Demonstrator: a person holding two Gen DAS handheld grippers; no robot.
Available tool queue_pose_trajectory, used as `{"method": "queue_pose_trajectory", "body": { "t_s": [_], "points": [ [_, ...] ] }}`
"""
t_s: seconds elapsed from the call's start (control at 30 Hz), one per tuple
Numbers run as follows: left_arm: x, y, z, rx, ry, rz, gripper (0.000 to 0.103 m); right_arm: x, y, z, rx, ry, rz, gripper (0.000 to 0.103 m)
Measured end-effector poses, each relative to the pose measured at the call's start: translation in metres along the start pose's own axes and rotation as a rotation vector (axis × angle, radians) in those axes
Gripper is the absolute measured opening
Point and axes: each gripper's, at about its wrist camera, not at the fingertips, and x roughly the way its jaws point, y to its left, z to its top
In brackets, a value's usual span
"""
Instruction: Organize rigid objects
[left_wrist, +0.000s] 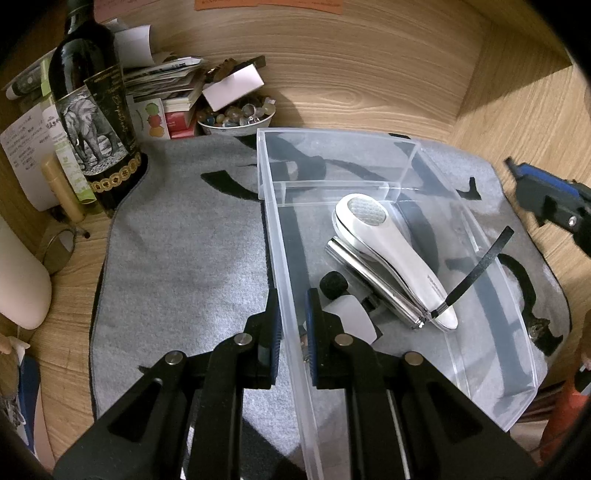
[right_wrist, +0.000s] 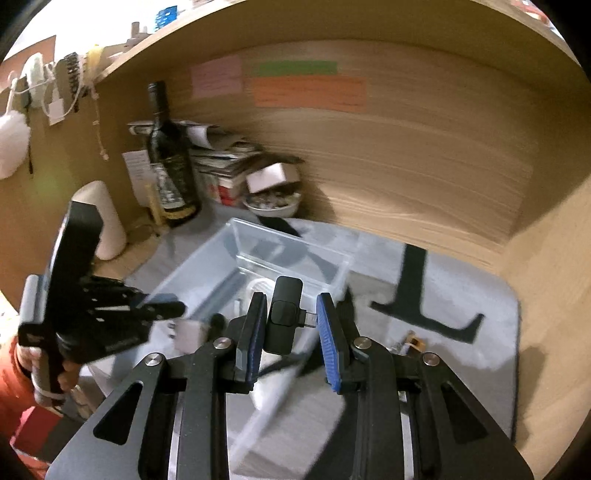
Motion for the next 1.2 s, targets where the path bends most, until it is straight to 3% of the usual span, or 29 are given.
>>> {"method": "queue_pose_trajectory", "body": {
  "t_s": [0.4, 0.67, 0.8, 0.93, 1.2],
  "points": [
    [-0.001, -0.001, 0.0, -0.004, -0.005, -0.006, 0.011, 0.061, 0.035, -0.003, -0.084, 0.154, 0.073, 0.025],
    [-0.001, 0.0, -0.001, -0.004, -0.008, -0.01, 0.011, 0.078, 0.052, -0.012, -0.176, 0.25, 0.08, 0.026],
    [-0.001, 0.0, -0.001, -0.007, -0.009, -0.013, 0.011, 0.078, 0.053, -0.013, -0.175, 0.259, 0.076, 0.026],
    [-0.001, 0.0, -0.001, -0.007, -0.008, -0.013, 0.011, 0.075, 0.051, -0.011, -0.162, 0.243, 0.076, 0.036],
    [-0.001, 0.001, -0.001, -0.007, -0.008, -0.011, 0.011, 0.06, 0.043, -0.004, -0.144, 0.193, 0.064, 0.039]
  ]
}}
